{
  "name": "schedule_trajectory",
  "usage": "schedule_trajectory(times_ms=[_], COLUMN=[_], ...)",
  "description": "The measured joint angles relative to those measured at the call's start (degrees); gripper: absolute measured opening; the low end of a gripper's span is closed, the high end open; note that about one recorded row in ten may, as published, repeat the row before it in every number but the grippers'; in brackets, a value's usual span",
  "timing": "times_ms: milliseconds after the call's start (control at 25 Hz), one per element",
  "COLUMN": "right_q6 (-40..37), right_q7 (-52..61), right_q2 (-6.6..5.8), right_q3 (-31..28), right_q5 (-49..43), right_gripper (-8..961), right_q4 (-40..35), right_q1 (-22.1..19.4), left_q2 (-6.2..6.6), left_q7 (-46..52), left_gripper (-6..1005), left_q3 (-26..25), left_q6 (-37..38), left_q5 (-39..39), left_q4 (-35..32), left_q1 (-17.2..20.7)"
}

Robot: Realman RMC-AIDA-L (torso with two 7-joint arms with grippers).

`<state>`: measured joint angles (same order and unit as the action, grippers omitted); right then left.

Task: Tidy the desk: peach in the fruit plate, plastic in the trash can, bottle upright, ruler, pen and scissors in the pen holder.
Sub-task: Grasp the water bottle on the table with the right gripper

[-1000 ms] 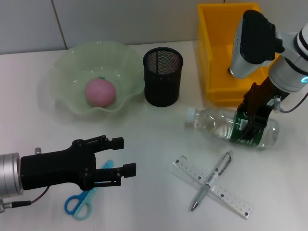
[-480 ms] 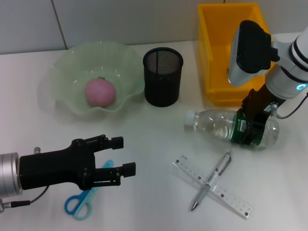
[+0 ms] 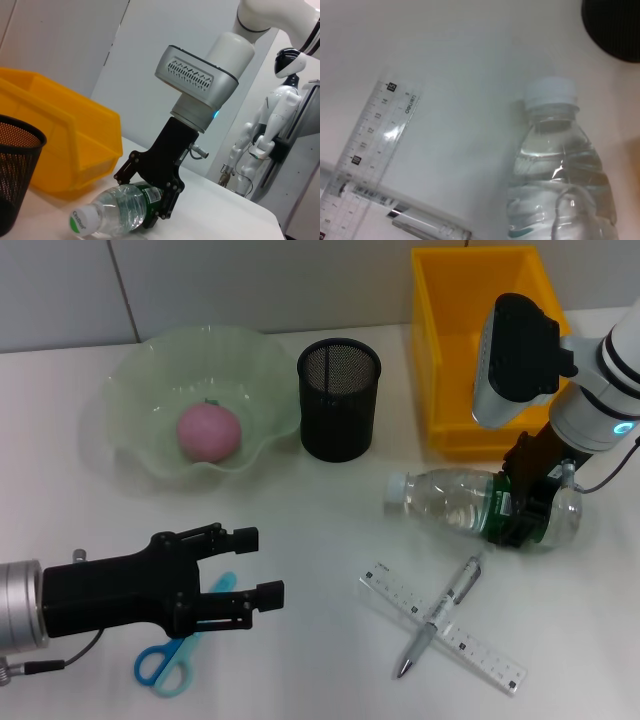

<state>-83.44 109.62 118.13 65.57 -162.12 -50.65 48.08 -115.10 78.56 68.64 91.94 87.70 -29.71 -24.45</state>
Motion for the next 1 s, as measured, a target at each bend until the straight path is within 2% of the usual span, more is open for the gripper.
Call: schedule_trajectory(times_ms=[1000], right_q6=[2.89], right_q7=[-0.65], right_q2=[0.17], right_q3=[0.78], right_q5=[-0.06], right_gripper=[790], right_q4=[2.28], right_q1=[-0.06], left_q2=[-0.03], left_q7=[0.26], left_gripper=[872], left_q3=[-0.01], left_q6=[0.26], left_q5=[-0.3], left_q4=[0.0], left_q1=[0.03])
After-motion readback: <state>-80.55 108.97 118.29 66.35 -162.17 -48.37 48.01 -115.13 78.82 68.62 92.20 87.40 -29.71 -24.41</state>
